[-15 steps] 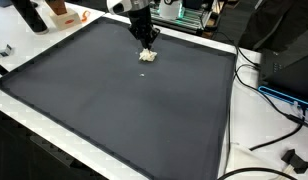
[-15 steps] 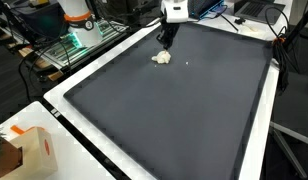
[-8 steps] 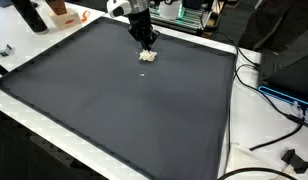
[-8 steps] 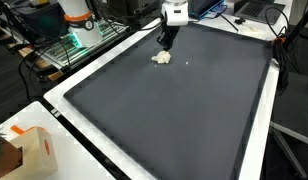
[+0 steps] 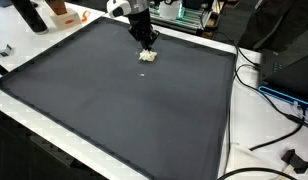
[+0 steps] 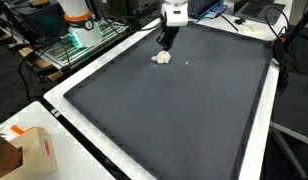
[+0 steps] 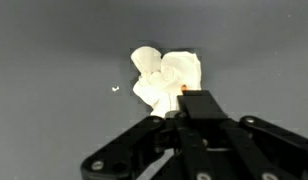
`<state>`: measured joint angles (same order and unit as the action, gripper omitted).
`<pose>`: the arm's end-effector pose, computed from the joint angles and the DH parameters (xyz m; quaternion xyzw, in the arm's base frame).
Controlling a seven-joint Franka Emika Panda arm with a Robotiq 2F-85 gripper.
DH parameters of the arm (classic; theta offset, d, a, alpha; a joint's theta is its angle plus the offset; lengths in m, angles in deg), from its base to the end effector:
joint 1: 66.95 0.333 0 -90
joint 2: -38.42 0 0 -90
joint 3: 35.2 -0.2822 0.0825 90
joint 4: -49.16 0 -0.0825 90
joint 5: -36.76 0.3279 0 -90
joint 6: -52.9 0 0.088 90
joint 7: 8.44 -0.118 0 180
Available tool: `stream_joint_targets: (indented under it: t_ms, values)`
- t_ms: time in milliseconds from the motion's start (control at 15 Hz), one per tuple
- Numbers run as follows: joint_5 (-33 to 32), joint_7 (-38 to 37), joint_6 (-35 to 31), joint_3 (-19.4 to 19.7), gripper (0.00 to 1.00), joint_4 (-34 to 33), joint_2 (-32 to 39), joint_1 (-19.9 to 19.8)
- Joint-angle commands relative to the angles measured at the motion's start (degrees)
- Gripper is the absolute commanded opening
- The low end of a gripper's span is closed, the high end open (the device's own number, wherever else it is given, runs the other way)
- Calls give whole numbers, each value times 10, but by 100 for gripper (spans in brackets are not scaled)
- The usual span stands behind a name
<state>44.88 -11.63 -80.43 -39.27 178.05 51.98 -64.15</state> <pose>0.4761 0.0615 0.2484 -0.9951 0.0209 0.0840 0.0487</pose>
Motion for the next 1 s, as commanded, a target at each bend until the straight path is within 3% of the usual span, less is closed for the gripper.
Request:
stream_joint_targets:
  t_ms: [0, 933]
  values:
    - [18, 9, 12, 0, 3, 7, -11, -5]
    - [-9, -57, 31, 6, 3, 26, -89, 4]
